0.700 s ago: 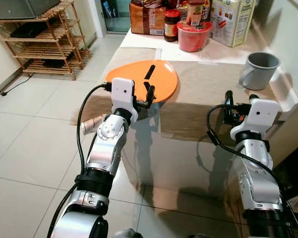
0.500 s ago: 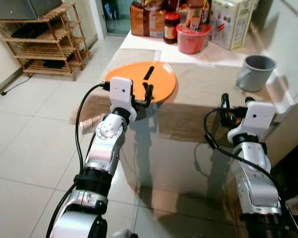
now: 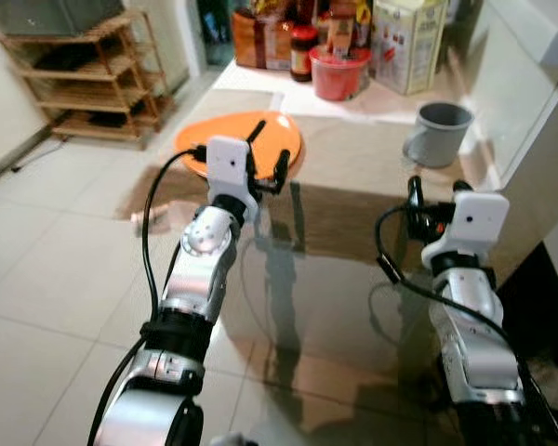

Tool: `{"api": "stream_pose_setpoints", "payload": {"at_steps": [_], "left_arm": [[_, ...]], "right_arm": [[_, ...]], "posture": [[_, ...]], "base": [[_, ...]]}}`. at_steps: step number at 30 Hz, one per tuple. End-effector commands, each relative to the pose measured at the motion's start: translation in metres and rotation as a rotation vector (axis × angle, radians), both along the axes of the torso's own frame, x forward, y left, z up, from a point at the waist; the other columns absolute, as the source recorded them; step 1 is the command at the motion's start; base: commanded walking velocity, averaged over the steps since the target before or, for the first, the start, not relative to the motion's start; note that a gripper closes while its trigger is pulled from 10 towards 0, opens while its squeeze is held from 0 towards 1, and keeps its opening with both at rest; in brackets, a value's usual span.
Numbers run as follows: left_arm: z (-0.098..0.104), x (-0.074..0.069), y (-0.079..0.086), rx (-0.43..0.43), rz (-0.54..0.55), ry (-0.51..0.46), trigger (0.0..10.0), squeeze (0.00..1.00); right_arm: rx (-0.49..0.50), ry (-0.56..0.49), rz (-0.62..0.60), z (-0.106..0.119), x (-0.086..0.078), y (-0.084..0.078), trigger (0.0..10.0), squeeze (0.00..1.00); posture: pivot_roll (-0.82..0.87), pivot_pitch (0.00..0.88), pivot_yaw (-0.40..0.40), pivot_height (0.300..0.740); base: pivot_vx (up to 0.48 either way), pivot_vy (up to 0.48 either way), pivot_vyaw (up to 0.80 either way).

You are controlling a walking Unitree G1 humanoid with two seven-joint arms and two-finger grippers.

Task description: Setting the table

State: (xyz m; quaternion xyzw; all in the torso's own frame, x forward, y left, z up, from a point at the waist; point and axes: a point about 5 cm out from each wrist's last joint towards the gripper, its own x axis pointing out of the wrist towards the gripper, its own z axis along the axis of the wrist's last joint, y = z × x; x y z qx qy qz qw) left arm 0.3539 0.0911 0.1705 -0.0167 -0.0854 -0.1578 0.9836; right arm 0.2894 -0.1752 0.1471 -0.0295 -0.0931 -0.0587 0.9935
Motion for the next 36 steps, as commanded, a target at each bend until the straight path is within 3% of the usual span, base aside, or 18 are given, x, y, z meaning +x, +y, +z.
{"api": "stream_pose_setpoints", "payload": {"at_steps": [1, 10, 36], "left_arm": [[0.0011, 0.0015, -0.001, 0.021, -0.007, -0.01, 10.0, 0.0], [-0.0022, 0.0004, -0.0008, 0.031, -0.008, 0.002, 10.0, 0.0], [-0.0024, 0.0029, -0.0036, 0.046, -0.012, 0.005, 10.0, 0.0]], "right_arm": [[0.002, -0.015, 0.009, 0.003, 0.001, 0.0024, 10.0, 0.0], [0.017, -0.004, 0.011, -0.0008, -0.0016, 0.0024, 10.0, 0.0], [0.042, 0.018, 0.02, -0.0053, -0.004, 0.0024, 10.0, 0.0]], "posture": [[0.09, 0.0, 0.044, 0.74], [0.09, 0.0, 0.046, 0.74], [0.06, 0.0, 0.049, 0.74]], "base": [[0.0, 0.0, 0.0], [0.0, 0.0, 0.0], [0.0, 0.0, -0.7]]}}
